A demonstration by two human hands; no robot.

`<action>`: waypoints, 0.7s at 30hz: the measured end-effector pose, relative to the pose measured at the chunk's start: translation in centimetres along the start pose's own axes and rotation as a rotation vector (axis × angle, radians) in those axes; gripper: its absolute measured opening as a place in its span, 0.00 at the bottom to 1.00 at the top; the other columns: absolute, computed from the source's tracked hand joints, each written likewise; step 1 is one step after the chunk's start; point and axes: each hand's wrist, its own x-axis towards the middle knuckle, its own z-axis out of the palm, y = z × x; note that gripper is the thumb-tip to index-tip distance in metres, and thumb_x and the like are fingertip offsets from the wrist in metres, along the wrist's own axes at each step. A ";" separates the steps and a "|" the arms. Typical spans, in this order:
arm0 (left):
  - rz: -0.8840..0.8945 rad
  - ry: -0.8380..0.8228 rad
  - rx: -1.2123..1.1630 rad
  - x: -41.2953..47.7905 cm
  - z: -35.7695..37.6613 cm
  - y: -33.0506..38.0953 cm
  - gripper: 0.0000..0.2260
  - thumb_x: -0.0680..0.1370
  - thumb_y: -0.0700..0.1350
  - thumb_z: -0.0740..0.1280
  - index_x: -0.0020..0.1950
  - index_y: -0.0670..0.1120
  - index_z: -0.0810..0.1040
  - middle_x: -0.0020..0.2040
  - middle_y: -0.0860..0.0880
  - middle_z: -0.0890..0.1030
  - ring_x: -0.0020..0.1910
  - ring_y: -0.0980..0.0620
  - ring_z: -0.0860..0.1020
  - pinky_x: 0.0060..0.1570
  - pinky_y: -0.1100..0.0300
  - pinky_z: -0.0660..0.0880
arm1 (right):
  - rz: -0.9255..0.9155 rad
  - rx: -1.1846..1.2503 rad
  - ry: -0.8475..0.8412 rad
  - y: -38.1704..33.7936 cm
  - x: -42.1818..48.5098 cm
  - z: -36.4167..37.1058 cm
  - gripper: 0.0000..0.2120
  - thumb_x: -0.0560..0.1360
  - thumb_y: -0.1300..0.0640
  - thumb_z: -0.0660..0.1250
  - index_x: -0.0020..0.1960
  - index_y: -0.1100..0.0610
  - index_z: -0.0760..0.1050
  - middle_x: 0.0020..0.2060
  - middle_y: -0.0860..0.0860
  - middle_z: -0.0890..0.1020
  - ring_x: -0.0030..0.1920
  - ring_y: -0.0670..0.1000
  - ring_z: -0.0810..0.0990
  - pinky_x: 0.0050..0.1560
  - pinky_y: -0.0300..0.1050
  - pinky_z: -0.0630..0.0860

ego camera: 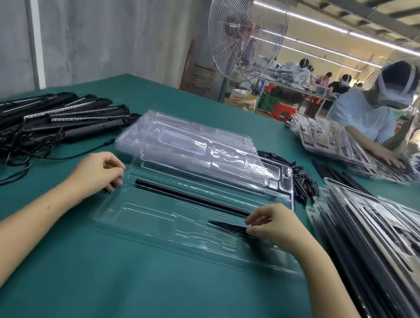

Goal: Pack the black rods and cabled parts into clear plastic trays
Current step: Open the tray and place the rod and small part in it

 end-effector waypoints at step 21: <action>-0.010 0.144 1.010 4.8 -5.9 -2.8 0.28 0.79 0.47 0.61 0.76 0.44 0.54 0.77 0.42 0.52 0.74 0.42 0.53 0.69 0.46 0.57 | 0.037 0.161 0.197 1.1 0.7 0.3 0.07 0.75 0.59 0.66 0.40 0.60 0.78 0.36 0.57 0.83 0.23 0.47 0.74 0.22 0.34 0.68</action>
